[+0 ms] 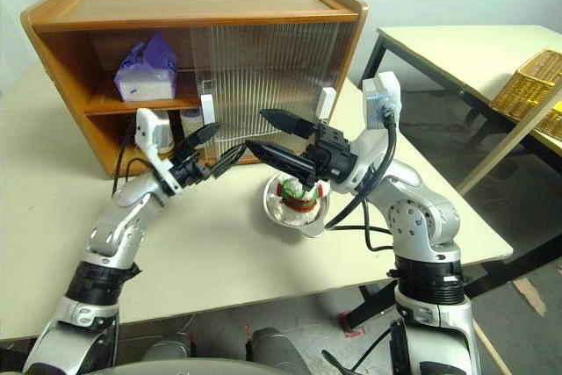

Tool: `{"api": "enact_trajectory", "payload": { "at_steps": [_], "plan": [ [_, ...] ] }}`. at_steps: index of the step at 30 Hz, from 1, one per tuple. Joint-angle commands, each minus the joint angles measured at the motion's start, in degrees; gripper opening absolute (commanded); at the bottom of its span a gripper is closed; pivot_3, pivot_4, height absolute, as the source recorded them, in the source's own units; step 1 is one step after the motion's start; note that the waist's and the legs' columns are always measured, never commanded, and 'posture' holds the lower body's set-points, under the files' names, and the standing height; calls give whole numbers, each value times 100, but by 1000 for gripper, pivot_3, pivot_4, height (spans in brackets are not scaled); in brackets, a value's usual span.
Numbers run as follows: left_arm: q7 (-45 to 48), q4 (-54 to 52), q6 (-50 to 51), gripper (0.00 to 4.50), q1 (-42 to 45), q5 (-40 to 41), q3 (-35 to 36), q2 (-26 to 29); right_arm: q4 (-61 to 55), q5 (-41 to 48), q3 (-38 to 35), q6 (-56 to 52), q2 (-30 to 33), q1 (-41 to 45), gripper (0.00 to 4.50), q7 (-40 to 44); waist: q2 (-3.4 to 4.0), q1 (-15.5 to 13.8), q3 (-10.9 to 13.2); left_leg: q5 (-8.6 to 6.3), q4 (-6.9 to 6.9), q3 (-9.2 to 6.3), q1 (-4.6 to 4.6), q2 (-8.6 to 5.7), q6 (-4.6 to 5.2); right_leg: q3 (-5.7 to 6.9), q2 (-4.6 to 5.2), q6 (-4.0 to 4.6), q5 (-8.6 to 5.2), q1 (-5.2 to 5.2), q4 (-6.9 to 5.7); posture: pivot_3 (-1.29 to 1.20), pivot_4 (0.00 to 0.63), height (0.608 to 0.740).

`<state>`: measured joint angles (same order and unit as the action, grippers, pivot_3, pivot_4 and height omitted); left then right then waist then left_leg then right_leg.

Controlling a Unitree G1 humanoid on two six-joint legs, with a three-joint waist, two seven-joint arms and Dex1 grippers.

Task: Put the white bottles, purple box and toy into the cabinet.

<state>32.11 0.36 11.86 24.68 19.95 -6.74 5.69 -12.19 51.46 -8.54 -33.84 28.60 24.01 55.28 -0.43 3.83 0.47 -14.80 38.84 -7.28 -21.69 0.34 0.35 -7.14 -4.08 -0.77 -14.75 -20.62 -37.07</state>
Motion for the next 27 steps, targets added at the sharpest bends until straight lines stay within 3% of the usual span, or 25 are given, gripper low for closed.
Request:
{"api": "enact_trajectory", "payload": {
  "at_steps": [1, 7, 9, 19, 27],
  "plan": [
    [-373, 399, -52, 2878, 214, -331, -69, -201, 13, -62, -2, 48, -3, 62, 4500, -8, 0, 0, 0, 0, 0, 0, 2, 0, 0, -1, 0, -2, -1, 2, 0, -129, 0, 740],
    [-886, 887, -340, 627, 331, -704, -69, -551, -80, -30, -58, 19, 37, -8, 4500, -57, -1, 14, 2, 0, -2, 1, 18, 2, 0, -7, 1, -13, -5, 15, 1, -139, 0, 740],
    [-1127, 959, -429, 61, 272, -899, -14, -526, -116, -14, -75, 9, 51, -34, 4500, -72, -1, 20, 2, 0, -2, 1, 19, 2, 0, -6, 1, -14, -6, 15, 1, -139, 0, 740],
    [-2192, 1510, -1014, 61, 374, -1250, 427, -772, -205, 20, -55, -7, 30, -83, 4500, -139, -1, 57, 3, 0, -2, 2, 19, 2, 0, -6, 1, -16, -7, 17, 2, -143, 0, 740],
    [-2253, 1654, -1197, 61, 383, -1205, 483, -794, -215, 41, -74, -36, 77, -56, 4500, -142, -2, 95, 4, 0, -4, 3, 20, 2, 1, -5, 1, -17, -7, 16, 2, -148, 0, 740]
  ]
}}
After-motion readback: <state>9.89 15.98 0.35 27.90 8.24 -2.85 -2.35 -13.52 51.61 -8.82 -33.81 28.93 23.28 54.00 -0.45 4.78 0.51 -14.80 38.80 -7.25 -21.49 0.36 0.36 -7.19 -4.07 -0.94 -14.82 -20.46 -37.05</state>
